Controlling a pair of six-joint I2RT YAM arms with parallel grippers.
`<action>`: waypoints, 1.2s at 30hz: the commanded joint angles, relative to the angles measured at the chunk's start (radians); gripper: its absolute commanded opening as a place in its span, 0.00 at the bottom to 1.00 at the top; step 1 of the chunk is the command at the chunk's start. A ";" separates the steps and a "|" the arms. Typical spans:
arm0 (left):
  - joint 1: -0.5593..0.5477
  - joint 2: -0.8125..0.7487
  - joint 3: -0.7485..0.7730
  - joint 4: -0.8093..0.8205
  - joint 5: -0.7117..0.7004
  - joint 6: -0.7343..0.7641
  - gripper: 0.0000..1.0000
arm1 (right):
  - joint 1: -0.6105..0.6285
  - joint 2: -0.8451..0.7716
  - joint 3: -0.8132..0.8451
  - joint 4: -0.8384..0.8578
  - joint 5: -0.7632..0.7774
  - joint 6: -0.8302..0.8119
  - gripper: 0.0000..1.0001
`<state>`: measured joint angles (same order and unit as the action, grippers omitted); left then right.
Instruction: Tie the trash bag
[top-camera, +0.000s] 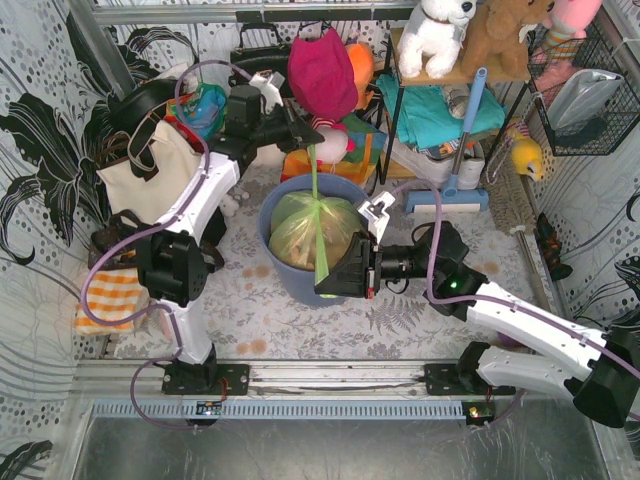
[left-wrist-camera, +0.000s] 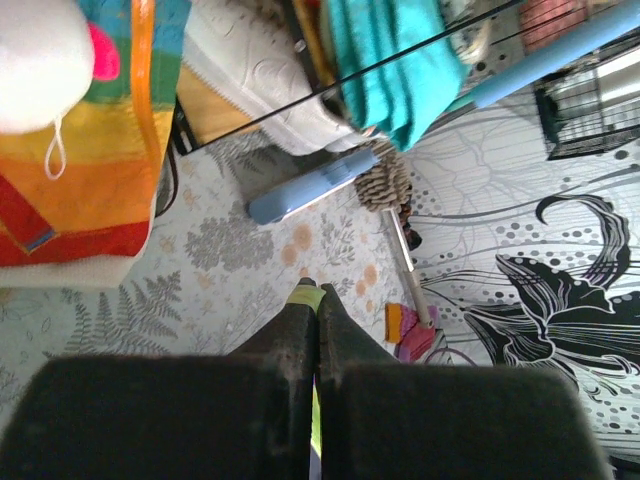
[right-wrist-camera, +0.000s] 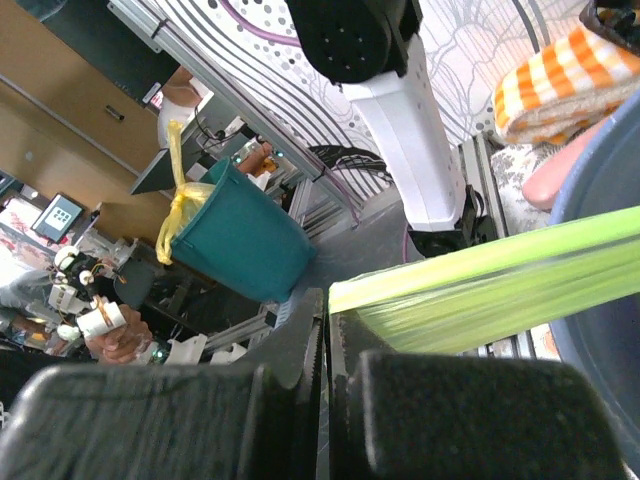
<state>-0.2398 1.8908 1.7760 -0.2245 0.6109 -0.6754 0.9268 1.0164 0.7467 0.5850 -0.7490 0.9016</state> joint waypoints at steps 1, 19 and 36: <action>0.079 0.026 0.127 0.148 -0.231 0.068 0.04 | 0.061 -0.029 0.078 0.008 -0.319 0.011 0.00; 0.111 0.125 0.015 0.180 -0.253 0.086 0.03 | 0.107 -0.019 -0.122 0.245 -0.269 0.159 0.00; 0.112 -0.139 -0.171 0.758 0.119 -0.149 0.04 | 0.106 -0.006 0.317 -0.483 0.444 -0.358 0.03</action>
<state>-0.1543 1.8347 1.6318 0.1741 0.7216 -0.7570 0.9985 1.0248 0.9409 0.2642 -0.4561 0.7029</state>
